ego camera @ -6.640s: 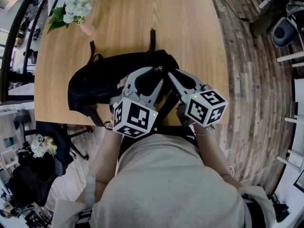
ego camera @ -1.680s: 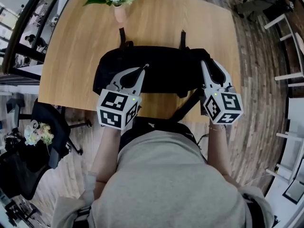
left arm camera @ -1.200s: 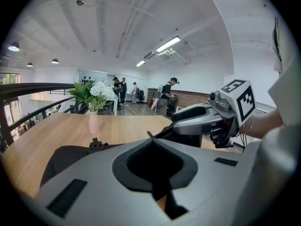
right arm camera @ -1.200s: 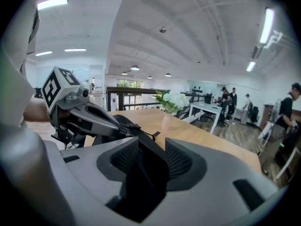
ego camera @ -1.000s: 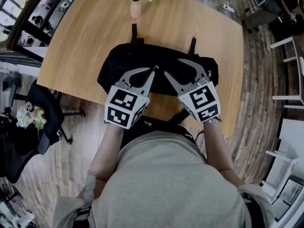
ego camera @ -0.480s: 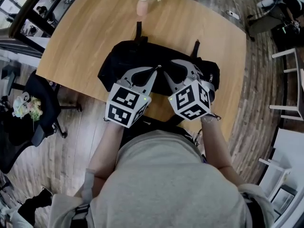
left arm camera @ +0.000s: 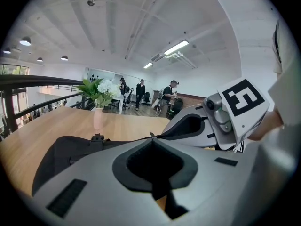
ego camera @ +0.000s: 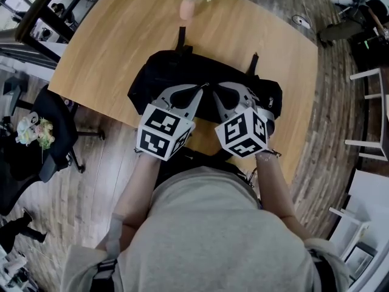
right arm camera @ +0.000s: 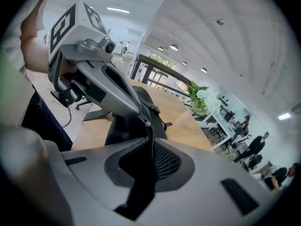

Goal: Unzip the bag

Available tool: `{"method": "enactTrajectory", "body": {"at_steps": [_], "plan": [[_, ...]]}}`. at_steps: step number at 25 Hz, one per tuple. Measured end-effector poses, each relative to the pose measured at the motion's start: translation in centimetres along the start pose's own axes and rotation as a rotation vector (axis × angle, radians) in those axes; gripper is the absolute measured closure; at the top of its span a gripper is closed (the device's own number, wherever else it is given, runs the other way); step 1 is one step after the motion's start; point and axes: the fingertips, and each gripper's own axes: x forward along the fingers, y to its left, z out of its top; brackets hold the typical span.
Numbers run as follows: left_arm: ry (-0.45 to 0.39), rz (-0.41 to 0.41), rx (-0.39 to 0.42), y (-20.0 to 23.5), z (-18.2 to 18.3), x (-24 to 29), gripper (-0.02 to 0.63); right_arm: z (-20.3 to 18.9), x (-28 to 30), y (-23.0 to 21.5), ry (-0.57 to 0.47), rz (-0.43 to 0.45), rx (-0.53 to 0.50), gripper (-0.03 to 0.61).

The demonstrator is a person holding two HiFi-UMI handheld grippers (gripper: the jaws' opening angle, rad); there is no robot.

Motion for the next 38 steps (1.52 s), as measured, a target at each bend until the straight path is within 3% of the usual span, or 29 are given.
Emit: {"method": "enactTrajectory", "body": {"at_steps": [12,27,38], "plan": [[0.005,0.027,-0.028,1.5,0.0,-1.2,0.592,-0.4,-0.4,-0.4,-0.002,-0.018,0.153,0.538],[0.007,0.099,-0.057,6.1,-0.8,-4.2,0.592,-0.8,0.0,-0.7,0.039,-0.094,0.197,0.54],[0.018,0.185,-0.03,8.8,-1.3,-6.0,0.592,-1.0,0.3,-0.8,0.047,-0.107,0.209,0.54]]}}
